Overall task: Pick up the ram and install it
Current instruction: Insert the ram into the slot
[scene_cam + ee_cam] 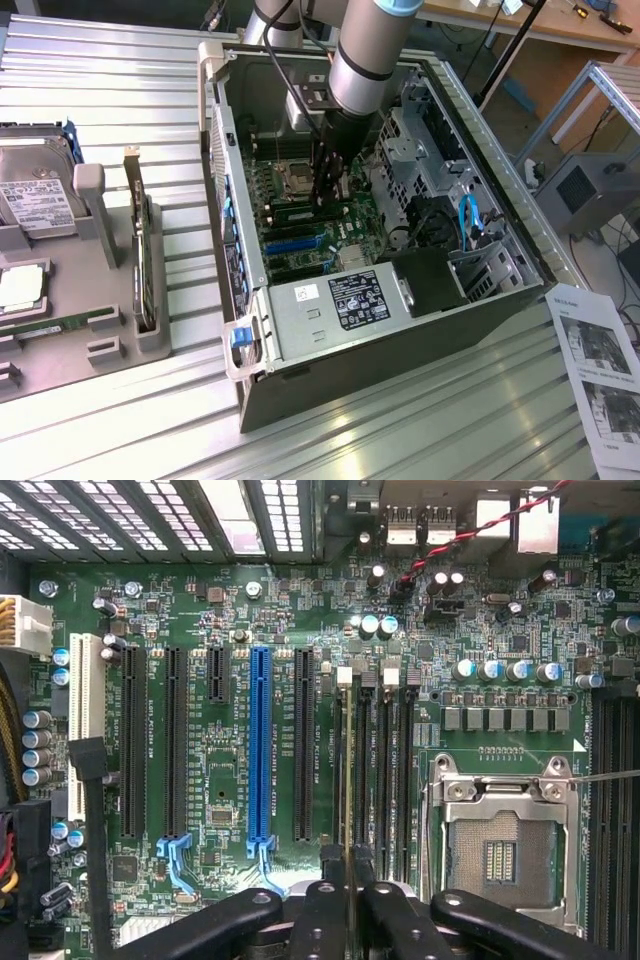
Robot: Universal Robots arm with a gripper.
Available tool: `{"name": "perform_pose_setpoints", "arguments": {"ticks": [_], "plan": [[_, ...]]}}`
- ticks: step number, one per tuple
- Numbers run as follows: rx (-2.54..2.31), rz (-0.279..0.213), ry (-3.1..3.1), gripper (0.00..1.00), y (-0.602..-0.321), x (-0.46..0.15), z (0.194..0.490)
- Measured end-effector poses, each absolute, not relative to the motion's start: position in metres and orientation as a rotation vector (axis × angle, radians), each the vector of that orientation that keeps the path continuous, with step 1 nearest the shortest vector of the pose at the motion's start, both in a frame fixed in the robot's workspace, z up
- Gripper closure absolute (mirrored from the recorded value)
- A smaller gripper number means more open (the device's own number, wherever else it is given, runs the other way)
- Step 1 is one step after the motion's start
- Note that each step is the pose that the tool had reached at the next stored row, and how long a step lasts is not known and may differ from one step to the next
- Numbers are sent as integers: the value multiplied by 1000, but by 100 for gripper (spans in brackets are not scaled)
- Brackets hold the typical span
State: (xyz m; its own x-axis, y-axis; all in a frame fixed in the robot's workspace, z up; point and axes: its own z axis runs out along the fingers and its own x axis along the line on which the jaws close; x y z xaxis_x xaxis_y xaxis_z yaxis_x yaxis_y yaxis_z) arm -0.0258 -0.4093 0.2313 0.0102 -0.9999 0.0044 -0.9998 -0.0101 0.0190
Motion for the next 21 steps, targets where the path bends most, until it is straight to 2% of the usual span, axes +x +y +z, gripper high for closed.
{"name": "perform_pose_setpoints", "arguments": {"ticks": [1,2,3,6,13,20,21], "plan": [[2221,-16,-2198,75,-409,-26,231],[2221,-16,-2198,75,-409,-26,231],[2221,-16,-2198,68,-409,-26,231],[2219,-12,-2197,68,-409,-26,231],[2179,68,-2162,68,-406,-26,238],[2178,68,-2162,70,-405,-26,238],[2178,68,-2162,76,-405,-26,238]]}}
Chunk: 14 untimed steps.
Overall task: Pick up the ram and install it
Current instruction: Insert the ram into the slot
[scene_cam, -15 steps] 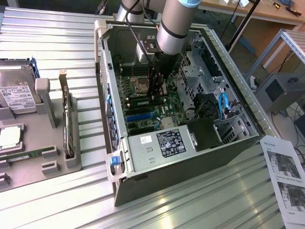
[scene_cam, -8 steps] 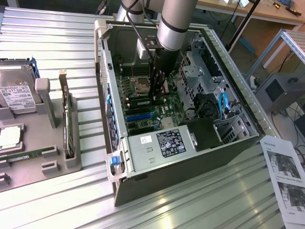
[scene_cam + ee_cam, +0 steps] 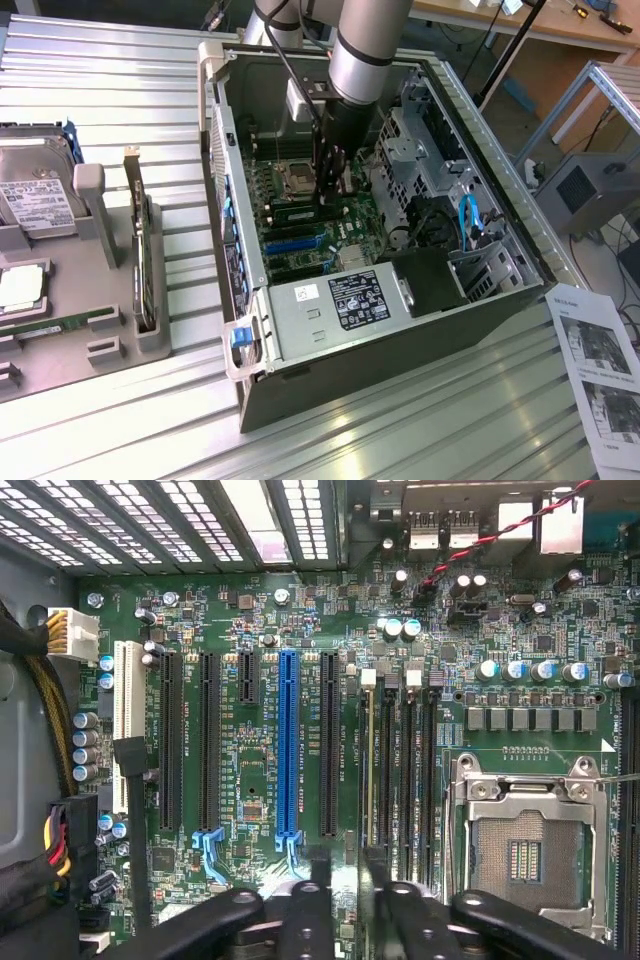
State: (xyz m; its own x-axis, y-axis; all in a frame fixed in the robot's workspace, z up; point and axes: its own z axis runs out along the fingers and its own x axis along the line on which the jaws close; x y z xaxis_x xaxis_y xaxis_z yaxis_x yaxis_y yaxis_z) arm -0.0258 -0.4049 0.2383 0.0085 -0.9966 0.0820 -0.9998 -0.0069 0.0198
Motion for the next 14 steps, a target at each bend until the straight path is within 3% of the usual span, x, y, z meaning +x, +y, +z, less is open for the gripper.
{"name": "perform_pose_setpoints", "arguments": {"ticks": [2,6,10,14], "plan": [[2178,68,-2162,89,-405,-26,238],[2181,62,-2165,89,-405,-26,238],[2233,-47,-2214,89,-405,-26,238],[2233,-47,-2213,89,-406,-26,239]]}}
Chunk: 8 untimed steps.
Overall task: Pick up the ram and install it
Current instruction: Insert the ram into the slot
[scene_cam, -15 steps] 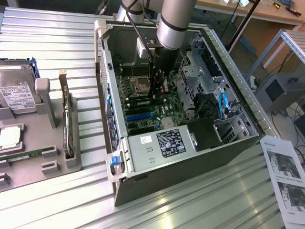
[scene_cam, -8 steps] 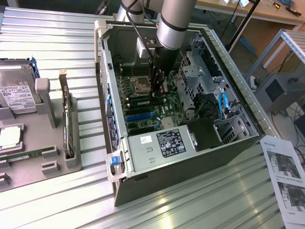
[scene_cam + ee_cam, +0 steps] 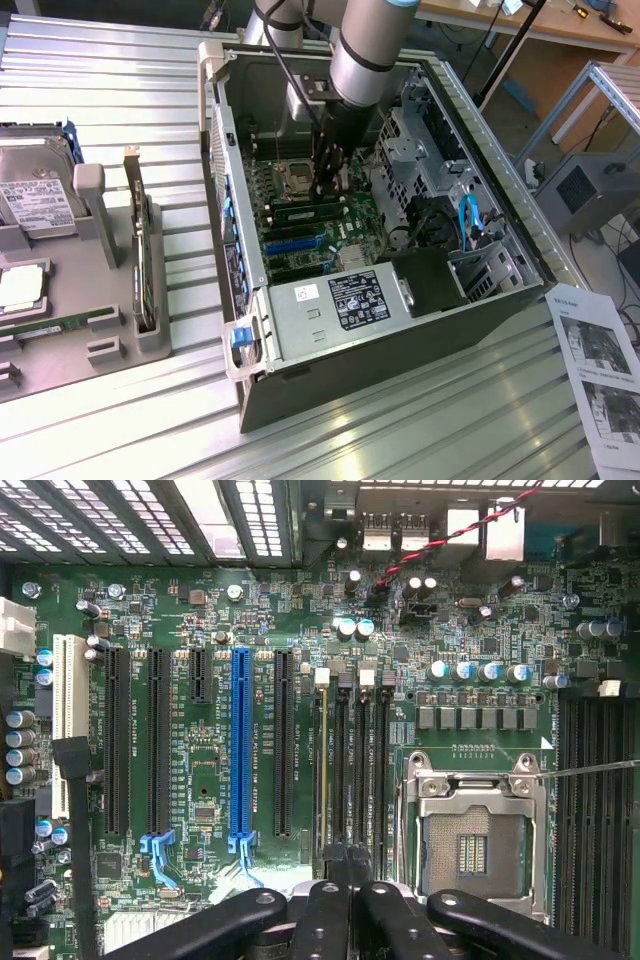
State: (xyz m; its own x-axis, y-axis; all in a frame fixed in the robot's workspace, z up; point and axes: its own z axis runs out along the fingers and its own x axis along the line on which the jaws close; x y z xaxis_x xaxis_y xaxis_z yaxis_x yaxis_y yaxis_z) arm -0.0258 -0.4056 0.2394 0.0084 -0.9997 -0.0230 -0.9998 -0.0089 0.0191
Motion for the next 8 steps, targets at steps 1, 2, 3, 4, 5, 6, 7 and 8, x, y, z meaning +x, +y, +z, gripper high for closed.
{"name": "perform_pose_setpoints", "arguments": {"ticks": [1,2,3,4,5,6,7,8], "plan": [[-2229,47,2210,89,-406,-26,243],[-2229,47,2210,89,-405,-26,246],[-2229,47,2210,89,-405,-26,250],[-2229,47,2210,89,-405,-26,254],[-2228,47,2210,89,-405,-26,256],[-2229,47,2210,89,-405,-26,259],[-2229,47,2210,89,-406,-26,261],[-2229,47,2209,89,-405,-26,261]]}}
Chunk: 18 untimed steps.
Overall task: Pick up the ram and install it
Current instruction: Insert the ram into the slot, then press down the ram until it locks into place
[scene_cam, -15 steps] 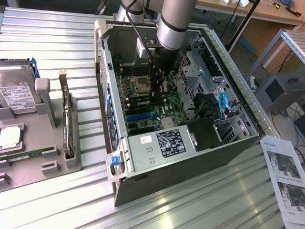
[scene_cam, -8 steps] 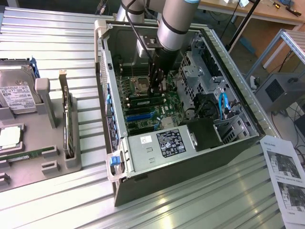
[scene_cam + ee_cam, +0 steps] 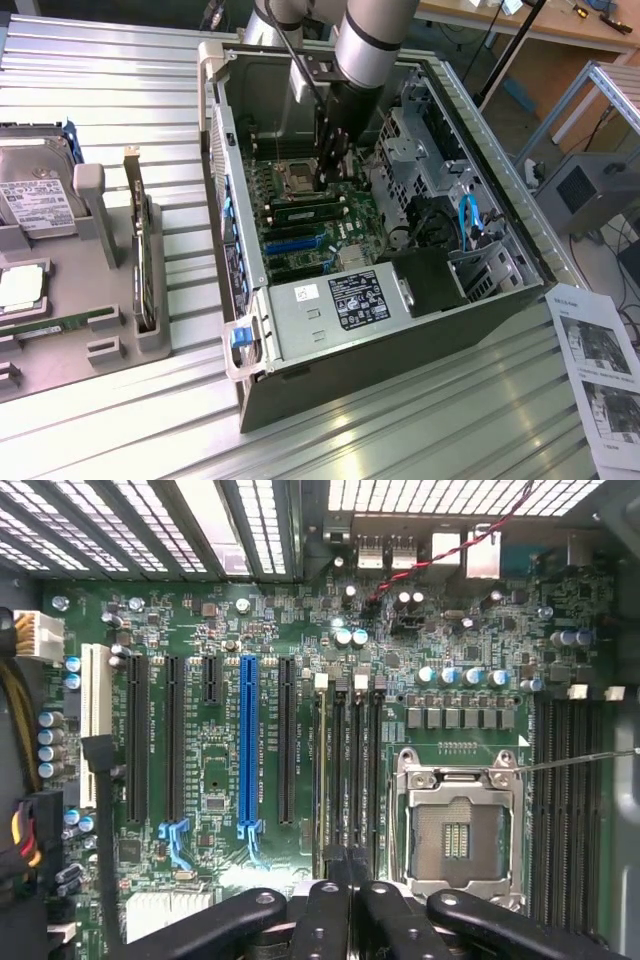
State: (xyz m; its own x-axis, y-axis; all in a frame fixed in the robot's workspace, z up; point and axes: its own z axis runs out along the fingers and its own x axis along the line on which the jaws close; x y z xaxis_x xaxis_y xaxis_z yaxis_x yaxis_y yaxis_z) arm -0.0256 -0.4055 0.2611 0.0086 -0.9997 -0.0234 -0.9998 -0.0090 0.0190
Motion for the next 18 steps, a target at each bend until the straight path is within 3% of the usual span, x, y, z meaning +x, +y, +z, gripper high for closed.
{"name": "perform_pose_setpoints", "arguments": {"ticks": [18], "plan": [[-2244,72,2216,89,-406,20,261]]}}
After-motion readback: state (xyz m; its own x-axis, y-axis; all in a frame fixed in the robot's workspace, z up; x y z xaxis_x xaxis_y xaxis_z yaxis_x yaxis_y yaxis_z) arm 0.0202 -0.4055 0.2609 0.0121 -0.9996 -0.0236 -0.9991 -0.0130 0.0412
